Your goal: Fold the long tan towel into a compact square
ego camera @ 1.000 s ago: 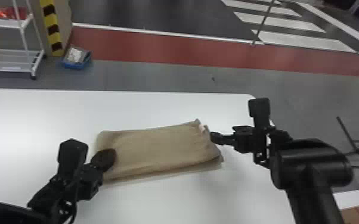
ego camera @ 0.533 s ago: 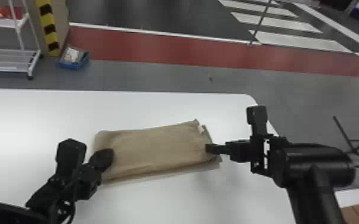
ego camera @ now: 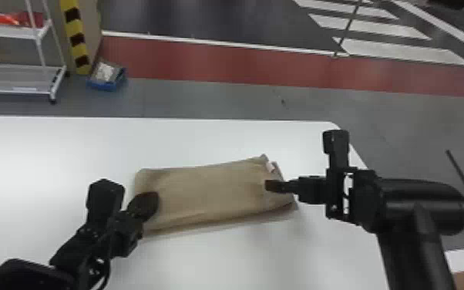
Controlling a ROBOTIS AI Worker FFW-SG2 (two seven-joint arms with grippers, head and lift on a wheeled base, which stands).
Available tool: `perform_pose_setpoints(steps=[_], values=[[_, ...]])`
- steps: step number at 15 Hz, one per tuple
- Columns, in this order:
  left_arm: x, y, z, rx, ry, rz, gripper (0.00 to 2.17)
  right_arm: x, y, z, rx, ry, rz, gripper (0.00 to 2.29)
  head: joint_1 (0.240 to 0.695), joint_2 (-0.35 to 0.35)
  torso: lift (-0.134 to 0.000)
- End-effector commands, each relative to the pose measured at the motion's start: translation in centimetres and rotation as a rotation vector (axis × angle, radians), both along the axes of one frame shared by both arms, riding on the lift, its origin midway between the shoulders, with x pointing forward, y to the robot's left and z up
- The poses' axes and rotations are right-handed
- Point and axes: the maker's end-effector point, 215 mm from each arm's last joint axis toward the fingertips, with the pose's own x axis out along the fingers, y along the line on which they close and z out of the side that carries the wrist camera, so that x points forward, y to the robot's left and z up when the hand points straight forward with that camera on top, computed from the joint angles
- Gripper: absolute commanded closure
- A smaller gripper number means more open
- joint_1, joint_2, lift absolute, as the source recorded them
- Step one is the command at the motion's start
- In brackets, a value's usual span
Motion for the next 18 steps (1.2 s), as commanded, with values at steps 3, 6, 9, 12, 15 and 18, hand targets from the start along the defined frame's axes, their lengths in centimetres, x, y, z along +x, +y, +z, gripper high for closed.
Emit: perform_pose_setpoints(steps=[3,6,9,12,15,18], values=[[0.2,0.2,0.7,-0.015,-0.018,0.016,1.99,-2.8,1.0,1.0,0.026,0.075,0.005,0.32,0.695,-0.215,-0.123],[0.4,-0.7,4.0,-0.084,-0.070,0.015,1.99,-4.9,0.9,2.0,0.050,0.100,0.003,0.32,0.695,-0.215,-0.123],[0.7,-1.7,7.4,-0.161,-0.121,0.008,1.99,-5.7,0.4,2.0,0.025,0.085,0.003,0.37,0.695,-0.231,-0.123],[0.9,-2.0,10.2,-0.197,-0.185,0.008,1.99,-5.8,-0.7,1.5,-0.005,0.069,-0.013,0.41,0.695,-0.245,-0.123],[0.6,-1.6,11.4,-0.211,-0.224,0.014,1.99,-4.9,-1.9,1.6,-0.077,0.012,-0.018,0.41,0.695,-0.262,-0.123],[0.2,-1.1,11.8,-0.217,-0.239,0.023,1.99,-4.6,-2.1,1.7,-0.095,-0.005,-0.008,0.48,0.695,-0.267,-0.123]])
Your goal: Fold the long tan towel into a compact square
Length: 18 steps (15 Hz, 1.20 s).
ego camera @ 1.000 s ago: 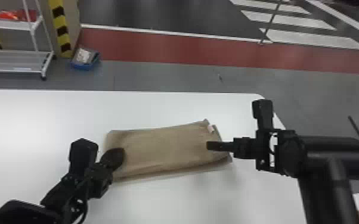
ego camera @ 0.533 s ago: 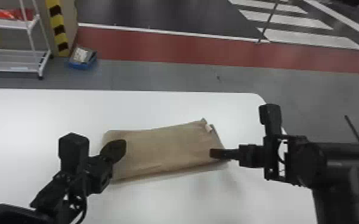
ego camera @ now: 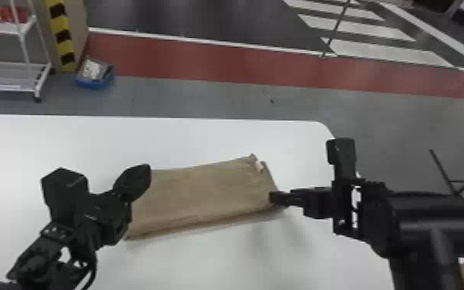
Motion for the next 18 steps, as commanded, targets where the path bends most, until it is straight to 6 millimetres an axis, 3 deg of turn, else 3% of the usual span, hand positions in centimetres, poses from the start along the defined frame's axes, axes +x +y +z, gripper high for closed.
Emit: perform_pose_setpoints(steps=[1,4,10,14,18], values=[[-0.2,0.2,0.0,-0.001,-0.001,0.003,1.99,0.0,0.1,-0.1,-0.011,-0.001,0.011,0.61,0.695,-0.267,-0.123],[-0.5,0.3,0.1,0.004,0.000,0.005,1.99,-0.2,0.5,-0.3,-0.001,0.012,0.020,1.07,0.695,-0.263,-0.123],[-0.7,0.6,-0.5,0.012,0.020,0.007,1.99,-1.0,1.0,-0.1,0.012,0.039,0.026,1.29,0.695,-0.258,-0.123],[-0.7,0.7,-0.6,0.015,0.020,0.009,2.00,-1.1,1.8,2.5,0.025,0.003,0.034,1.29,0.695,-0.249,-0.123],[-0.6,0.9,-0.6,0.019,0.021,0.011,2.00,-2.9,0.8,6.3,0.082,-0.031,0.010,1.29,0.695,-0.247,-0.123]])
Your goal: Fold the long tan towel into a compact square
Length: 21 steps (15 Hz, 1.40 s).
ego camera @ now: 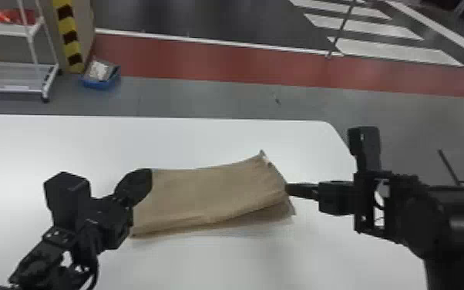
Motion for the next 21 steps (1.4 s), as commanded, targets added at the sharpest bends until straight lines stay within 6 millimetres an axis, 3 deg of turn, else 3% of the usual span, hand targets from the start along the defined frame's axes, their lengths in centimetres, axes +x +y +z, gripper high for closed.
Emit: perform_pose_setpoints(steps=[1,2,6,8,11,12,16,19,20,21], values=[[0.2,0.3,0.2,0.001,-0.005,0.005,1.99,-1.3,-0.8,0.8,0.023,-0.016,-0.011,1.29,0.695,-0.252,-0.123],[0.1,0.4,0.0,0.002,-0.002,0.006,2.00,-1.3,-1.2,0.7,0.016,-0.026,-0.013,1.29,0.695,-0.254,-0.123],[0.2,0.6,-0.6,0.004,0.008,0.011,2.00,-2.0,-2.2,-4.7,-0.032,0.041,-0.013,1.29,0.695,-0.271,-0.123],[0.1,0.4,-0.9,0.010,0.012,0.007,2.00,-1.4,-2.0,-3.5,-0.027,0.011,-0.002,1.29,0.695,-0.274,-0.123],[0.2,0.6,-1.1,0.014,0.015,0.010,1.99,-1.2,-2.7,1.0,0.020,-0.075,-0.019,1.29,0.695,-0.274,-0.123],[0.0,0.8,-1.3,0.015,0.019,0.013,1.99,-1.5,-2.8,0.7,0.025,-0.069,-0.017,1.29,0.695,-0.276,-0.123],[-0.1,1.1,-1.4,0.015,0.019,0.015,2.00,-3.3,-0.9,-5.5,-0.035,0.013,0.031,1.29,0.695,-0.272,-0.123],[-0.2,1.0,-1.5,0.016,0.024,0.014,2.00,-3.7,-1.7,-6.4,-0.057,0.010,0.022,1.27,0.695,-0.261,-0.123],[-0.2,1.0,-1.5,0.016,0.024,0.012,1.99,-3.3,-2.1,-5.9,-0.061,-0.012,0.015,0.83,0.695,-0.263,-0.123],[-0.1,0.9,-1.4,0.019,0.021,0.009,1.99,-2.8,-2.5,-4.9,-0.062,-0.044,0.012,0.15,0.695,-0.266,-0.123]])
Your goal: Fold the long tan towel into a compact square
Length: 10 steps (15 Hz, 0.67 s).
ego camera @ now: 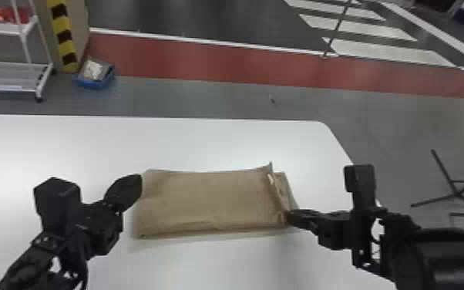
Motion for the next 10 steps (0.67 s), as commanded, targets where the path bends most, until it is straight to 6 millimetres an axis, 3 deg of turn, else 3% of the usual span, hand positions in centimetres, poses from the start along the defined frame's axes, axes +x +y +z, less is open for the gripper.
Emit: perform_pose_setpoints(steps=[1,4,6,8,10], values=[[0.2,-0.3,0.1,0.005,0.001,-0.006,1.99,0.9,-0.9,1.8,0.002,-0.057,-0.009,0.00,0.695,-0.269,-0.123],[0.2,-0.3,0.2,0.005,-0.002,-0.006,1.99,2.7,-2.5,5.8,0.078,-0.130,-0.045,0.03,0.695,-0.282,-0.123],[0.2,-0.2,0.0,0.004,0.003,-0.007,2.00,5.5,-3.2,6.9,0.105,-0.160,-0.049,0.05,0.695,-0.289,-0.123],[0.1,-0.3,-0.3,0.004,0.006,-0.011,2.00,7.9,-2.7,5.9,0.160,-0.112,-0.055,0.05,0.695,-0.292,-0.123],[0.1,-0.3,-0.5,0.004,0.007,-0.009,1.99,7.5,-2.0,3.9,0.179,-0.005,-0.069,0.13,0.695,-0.284,-0.123]])
